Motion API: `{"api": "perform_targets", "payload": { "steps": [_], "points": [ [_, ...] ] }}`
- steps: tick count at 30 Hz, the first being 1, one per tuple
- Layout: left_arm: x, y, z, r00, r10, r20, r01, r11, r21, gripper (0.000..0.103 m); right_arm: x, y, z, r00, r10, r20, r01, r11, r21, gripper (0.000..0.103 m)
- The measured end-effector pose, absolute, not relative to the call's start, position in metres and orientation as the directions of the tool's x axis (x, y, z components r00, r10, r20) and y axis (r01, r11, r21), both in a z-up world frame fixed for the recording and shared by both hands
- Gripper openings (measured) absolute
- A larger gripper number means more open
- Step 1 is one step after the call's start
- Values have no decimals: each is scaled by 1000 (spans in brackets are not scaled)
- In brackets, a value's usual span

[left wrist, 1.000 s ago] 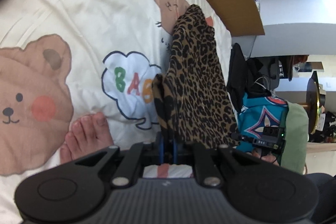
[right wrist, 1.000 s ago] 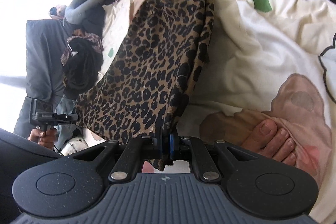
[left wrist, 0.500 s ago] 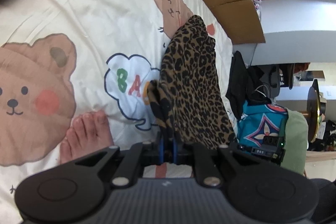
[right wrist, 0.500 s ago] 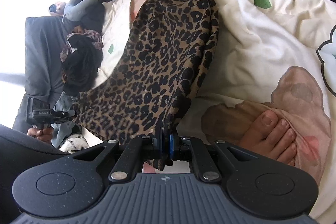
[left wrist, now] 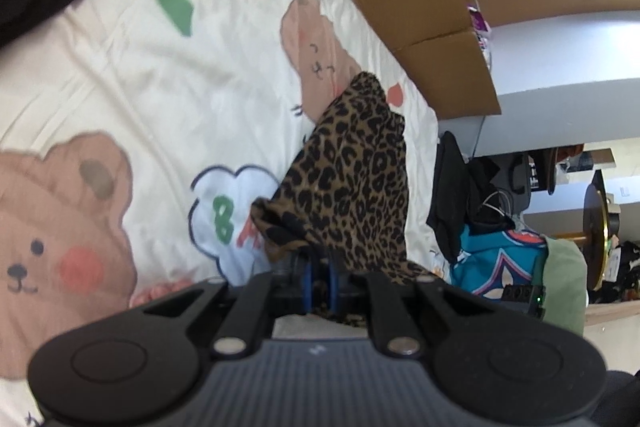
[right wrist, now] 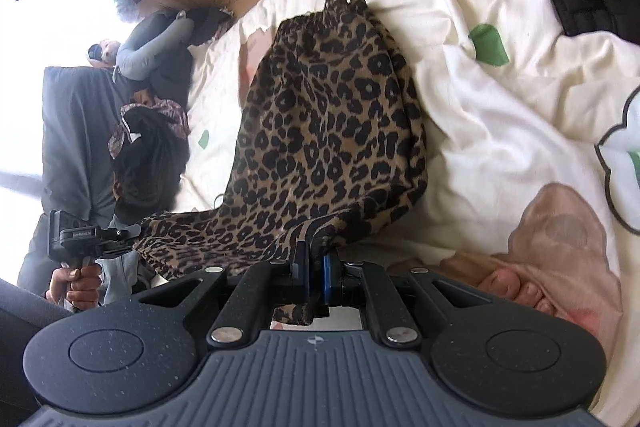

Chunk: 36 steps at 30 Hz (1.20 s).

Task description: Fold clothes

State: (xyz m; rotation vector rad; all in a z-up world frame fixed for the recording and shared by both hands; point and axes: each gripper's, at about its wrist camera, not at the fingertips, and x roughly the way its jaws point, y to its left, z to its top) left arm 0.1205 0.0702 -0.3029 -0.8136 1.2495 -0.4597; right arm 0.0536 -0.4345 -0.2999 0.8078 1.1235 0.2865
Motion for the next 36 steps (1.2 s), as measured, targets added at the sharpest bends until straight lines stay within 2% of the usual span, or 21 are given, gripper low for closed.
{"api": "perform_targets", "payload": {
  "steps": [13, 36],
  "points": [
    [159, 64, -295, 363, -672, -645, -80, 667, -741, 9, 72, -445, -301, 530, 524, -667, 207, 683, 701, 5],
    [221, 45, -327, 429, -609, -668, -56, 720, -692, 9, 102, -451, -336, 611, 396, -686, 305, 682, 665, 5]
  ]
}}
